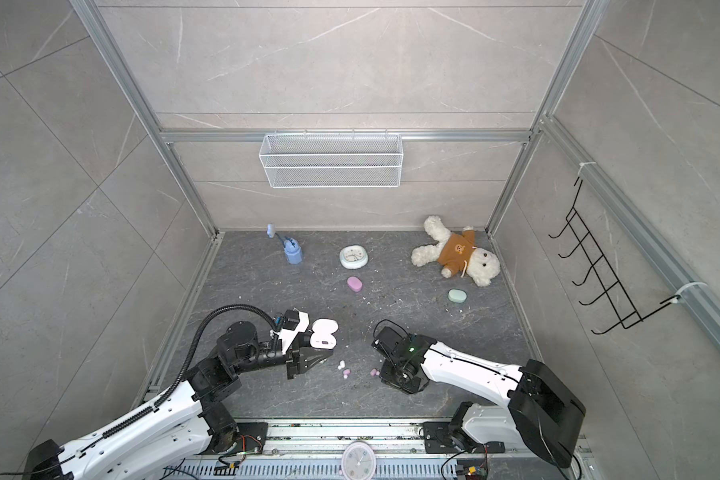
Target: Insert the wireless bluetooth earbuds into the charging case
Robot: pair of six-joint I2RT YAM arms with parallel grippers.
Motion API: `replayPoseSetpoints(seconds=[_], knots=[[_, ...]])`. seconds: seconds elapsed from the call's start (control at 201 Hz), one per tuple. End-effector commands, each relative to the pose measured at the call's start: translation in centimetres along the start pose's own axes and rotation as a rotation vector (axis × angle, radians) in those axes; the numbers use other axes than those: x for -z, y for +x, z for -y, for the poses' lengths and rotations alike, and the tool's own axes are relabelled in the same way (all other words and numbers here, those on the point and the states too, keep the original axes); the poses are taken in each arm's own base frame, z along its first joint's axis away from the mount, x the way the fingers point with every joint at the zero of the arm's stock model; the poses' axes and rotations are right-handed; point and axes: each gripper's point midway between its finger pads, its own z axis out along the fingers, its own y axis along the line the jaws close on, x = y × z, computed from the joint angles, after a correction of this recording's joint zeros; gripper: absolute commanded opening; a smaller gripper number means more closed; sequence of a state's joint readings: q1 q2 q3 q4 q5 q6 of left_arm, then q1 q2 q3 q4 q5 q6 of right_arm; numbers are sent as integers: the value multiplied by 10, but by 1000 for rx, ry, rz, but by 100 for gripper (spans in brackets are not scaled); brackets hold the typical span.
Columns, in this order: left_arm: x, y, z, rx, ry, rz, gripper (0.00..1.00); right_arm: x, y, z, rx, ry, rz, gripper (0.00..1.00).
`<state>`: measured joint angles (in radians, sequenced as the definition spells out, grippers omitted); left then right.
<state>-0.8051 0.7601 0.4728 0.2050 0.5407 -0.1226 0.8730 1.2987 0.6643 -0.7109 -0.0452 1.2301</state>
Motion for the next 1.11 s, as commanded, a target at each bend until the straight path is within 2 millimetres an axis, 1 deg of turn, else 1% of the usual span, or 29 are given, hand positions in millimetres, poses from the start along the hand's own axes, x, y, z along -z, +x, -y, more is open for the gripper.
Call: replayPoseSetpoints(seconds=[0.0, 0.129, 0.259, 0.453, 0.592, 0.677, 0.782, 0.841, 0.961, 1.04, 1.1], knots=[[4, -28, 5, -52, 0, 67, 27, 1, -2, 6, 100, 92, 13, 40], [3, -28, 4, -52, -3, 68, 27, -1, -6, -4, 153, 95, 29, 40], [4, -28, 3, -54, -7, 67, 28, -5, -7, -7, 178, 110, 26, 40], [4, -29, 3, -55, -9, 65, 28, -6, -11, 9, 173, 194, 46, 40], [4, -29, 3, -52, -9, 63, 27, 4, -19, 19, 167, 242, 90, 39], [3, -28, 3, -51, -10, 61, 28, 13, -23, 29, 154, 278, 110, 39], [4, -27, 3, -47, -10, 60, 28, 20, -26, 45, 119, 323, 121, 38], [3, -26, 3, -45, -8, 58, 28, 22, -27, 53, 99, 336, 116, 38], [4, -28, 3, -43, -6, 60, 28, 22, -22, 69, 59, 364, 89, 38], [4, -27, 3, -42, -7, 57, 28, 24, -19, 73, 35, 357, 88, 37], [4, -27, 3, -41, -7, 57, 28, 26, -20, 70, 13, 314, 109, 37]])
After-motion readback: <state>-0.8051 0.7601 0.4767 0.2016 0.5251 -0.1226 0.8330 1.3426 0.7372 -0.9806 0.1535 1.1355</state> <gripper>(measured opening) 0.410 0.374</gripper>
